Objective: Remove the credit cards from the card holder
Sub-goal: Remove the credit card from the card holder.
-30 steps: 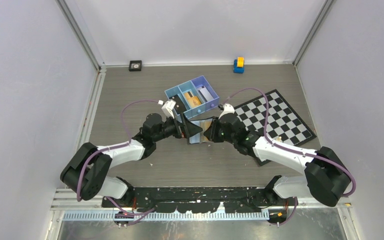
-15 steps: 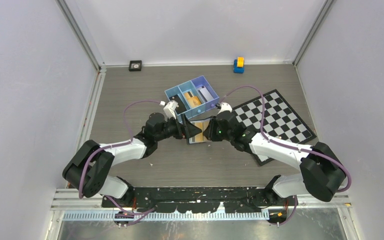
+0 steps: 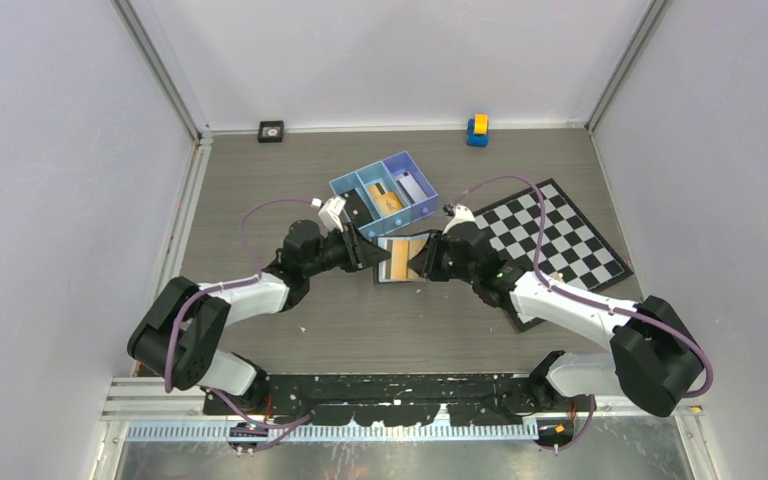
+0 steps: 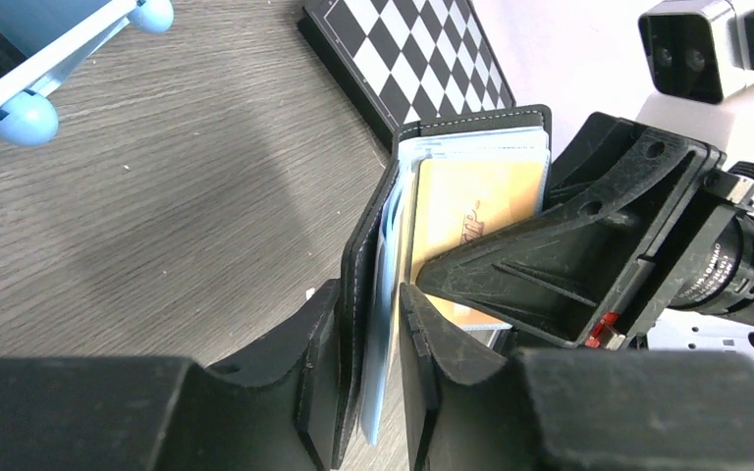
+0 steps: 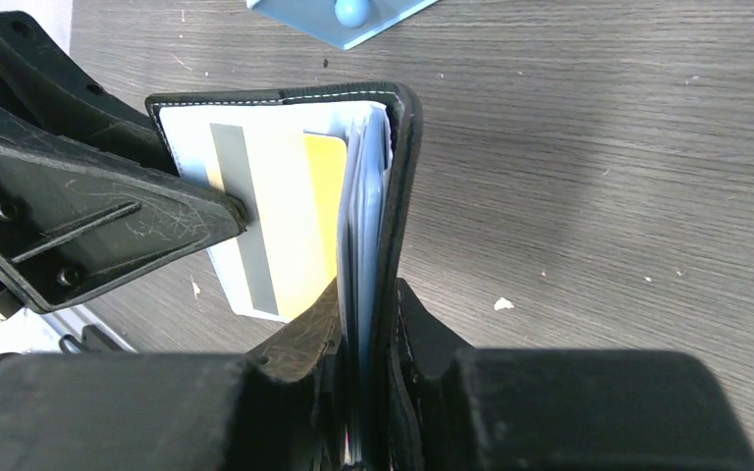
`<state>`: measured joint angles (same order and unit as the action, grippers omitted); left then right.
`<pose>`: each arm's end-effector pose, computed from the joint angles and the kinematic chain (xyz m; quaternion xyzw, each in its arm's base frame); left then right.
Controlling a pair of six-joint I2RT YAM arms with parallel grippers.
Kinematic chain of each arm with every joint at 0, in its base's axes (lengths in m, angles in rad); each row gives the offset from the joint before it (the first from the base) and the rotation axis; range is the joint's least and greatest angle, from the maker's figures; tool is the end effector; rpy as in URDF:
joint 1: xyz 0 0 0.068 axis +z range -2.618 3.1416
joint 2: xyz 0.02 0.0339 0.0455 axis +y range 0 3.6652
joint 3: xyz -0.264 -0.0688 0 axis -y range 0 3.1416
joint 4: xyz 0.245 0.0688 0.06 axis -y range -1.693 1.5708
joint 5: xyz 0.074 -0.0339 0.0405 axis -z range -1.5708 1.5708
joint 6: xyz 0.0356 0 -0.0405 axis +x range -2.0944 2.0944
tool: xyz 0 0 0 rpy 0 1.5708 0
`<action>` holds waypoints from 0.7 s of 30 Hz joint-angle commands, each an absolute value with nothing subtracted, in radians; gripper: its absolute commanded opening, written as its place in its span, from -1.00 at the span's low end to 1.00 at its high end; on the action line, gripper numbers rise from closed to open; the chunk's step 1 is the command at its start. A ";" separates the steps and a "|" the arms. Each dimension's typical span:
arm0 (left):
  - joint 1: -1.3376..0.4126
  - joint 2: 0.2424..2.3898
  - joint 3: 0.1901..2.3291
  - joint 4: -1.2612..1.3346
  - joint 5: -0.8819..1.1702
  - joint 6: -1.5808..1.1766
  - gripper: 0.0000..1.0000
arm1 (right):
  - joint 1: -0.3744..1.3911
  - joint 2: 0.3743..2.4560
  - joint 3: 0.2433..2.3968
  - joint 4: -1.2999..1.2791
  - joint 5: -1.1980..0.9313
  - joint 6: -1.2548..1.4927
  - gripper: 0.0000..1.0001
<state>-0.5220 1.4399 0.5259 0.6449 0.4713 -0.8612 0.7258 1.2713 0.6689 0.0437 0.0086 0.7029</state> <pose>0.2386 -0.1559 0.1897 0.0089 0.7864 -0.5188 0.3353 0.2028 0.1796 0.2183 -0.0079 0.8746 0.3147 0.3687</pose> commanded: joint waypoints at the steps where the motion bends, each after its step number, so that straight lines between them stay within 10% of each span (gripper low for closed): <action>1: -0.517 1.377 0.534 0.657 0.495 -0.845 -0.46 | 0.703 1.222 0.656 0.153 -0.060 0.738 -0.99; 10: -0.517 1.344 0.538 0.631 0.512 -0.827 -0.95 | 0.683 1.204 0.628 0.211 -0.120 0.757 -0.99; 21: -0.517 1.395 0.507 0.761 0.554 -0.859 -1.00 | 0.678 1.203 0.615 0.248 -0.155 0.762 -0.99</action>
